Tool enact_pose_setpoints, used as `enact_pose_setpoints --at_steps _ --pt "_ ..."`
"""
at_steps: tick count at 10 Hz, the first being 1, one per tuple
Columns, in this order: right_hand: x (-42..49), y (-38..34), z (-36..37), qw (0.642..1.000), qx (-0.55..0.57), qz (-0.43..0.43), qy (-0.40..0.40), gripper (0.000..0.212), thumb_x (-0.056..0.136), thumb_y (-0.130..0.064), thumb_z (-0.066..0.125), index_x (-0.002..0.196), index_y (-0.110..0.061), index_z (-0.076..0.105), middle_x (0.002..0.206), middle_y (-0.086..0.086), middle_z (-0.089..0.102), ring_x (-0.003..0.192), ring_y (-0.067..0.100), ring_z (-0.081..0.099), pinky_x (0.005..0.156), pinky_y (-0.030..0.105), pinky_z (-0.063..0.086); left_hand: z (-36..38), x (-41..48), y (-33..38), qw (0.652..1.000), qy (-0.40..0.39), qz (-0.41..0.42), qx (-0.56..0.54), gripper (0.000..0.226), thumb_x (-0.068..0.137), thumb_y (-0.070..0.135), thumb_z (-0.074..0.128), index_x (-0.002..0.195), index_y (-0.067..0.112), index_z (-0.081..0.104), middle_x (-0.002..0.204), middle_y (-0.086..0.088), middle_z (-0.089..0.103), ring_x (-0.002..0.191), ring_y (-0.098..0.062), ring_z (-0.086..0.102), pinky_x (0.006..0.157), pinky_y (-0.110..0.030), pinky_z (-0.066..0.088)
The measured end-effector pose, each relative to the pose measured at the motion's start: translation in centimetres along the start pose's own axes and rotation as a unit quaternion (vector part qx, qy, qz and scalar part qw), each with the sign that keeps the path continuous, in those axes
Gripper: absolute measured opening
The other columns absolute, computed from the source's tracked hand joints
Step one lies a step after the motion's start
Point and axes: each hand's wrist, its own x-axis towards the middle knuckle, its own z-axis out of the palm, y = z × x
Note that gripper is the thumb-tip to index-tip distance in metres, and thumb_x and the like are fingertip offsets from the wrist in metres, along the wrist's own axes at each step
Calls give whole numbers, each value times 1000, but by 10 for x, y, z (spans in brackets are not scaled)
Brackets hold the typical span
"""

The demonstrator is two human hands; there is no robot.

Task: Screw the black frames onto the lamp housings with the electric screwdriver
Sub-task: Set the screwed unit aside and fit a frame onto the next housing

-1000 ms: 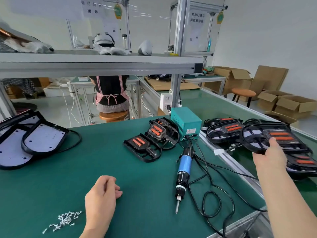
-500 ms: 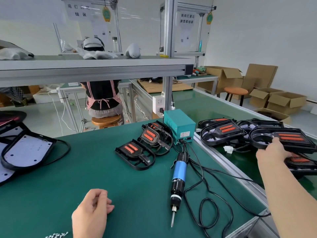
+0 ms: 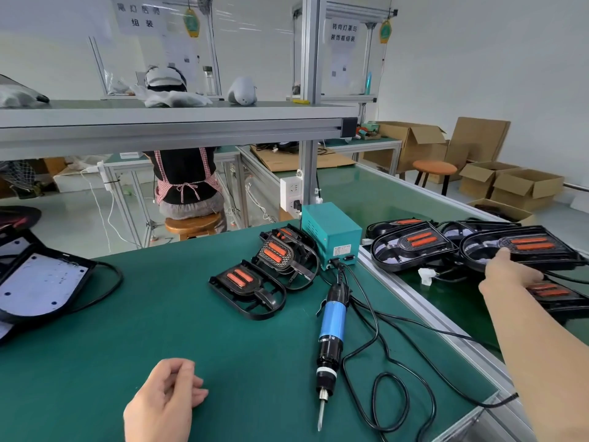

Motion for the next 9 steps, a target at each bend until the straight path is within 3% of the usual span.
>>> enact_pose_setpoints --at_steps 1,3,4,5,6,7,8,9 --pt "4 3 13 999 -26 26 33 116 58 -57 66 160 -32 17 157 15 31 144 40 29 119 46 27 0 -1 3 1000 -3 2 -6 20 95 6 63 76 10 68 60 0 71 48 -14 68 55 -9 52" --pt "5 -8 9 992 -49 37 113 100 69 -60 72 154 -37 24 151 13 36 140 41 32 115 45 32 -1 -1 5 1000 -6 7 -10 21 95 2 62 76 7 69 59 -4 70 48 -16 68 55 -11 53" --pt "7 -10 7 992 -27 69 105 103 66 -59 72 154 -34 25 151 13 36 140 40 32 115 46 33 1 -1 6 1000 -3 4 -8 21 95 2 63 75 7 69 59 -3 70 48 -16 68 55 -10 53" --pt "13 -7 15 996 29 33 74 109 67 -59 66 159 -34 15 155 11 33 141 36 33 117 45 34 2 0 8 1000 1 -4 -5 21 93 2 64 73 9 68 58 -1 70 47 -14 67 53 -6 49" --pt "17 -5 7 782 578 231 -5 77 86 -75 9 151 -44 -21 152 -26 23 123 9 54 87 17 55 3 0 8 1000 0 -11 0 20 92 4 66 73 10 68 58 1 70 46 -12 67 53 -5 48" --pt "8 -4 10 825 548 134 45 73 93 -64 20 157 -29 14 130 -26 32 132 20 55 41 11 43 2 -1 8 1000 0 -14 2 19 92 5 66 74 11 68 58 1 70 46 -12 67 53 -4 48" --pt "-13 -6 -10 941 324 79 49 58 95 -30 58 141 -1 38 144 11 50 132 33 52 78 23 55 2 -1 9 1000 -1 -19 3 20 92 7 66 74 13 68 58 2 70 47 -11 67 55 -4 47" --pt "-12 -7 -13 887 442 118 65 51 89 -14 72 132 3 51 134 21 57 125 38 55 105 41 48 2 -1 9 1000 -1 -26 4 19 92 9 66 74 14 69 59 3 71 47 -11 68 58 -7 48"
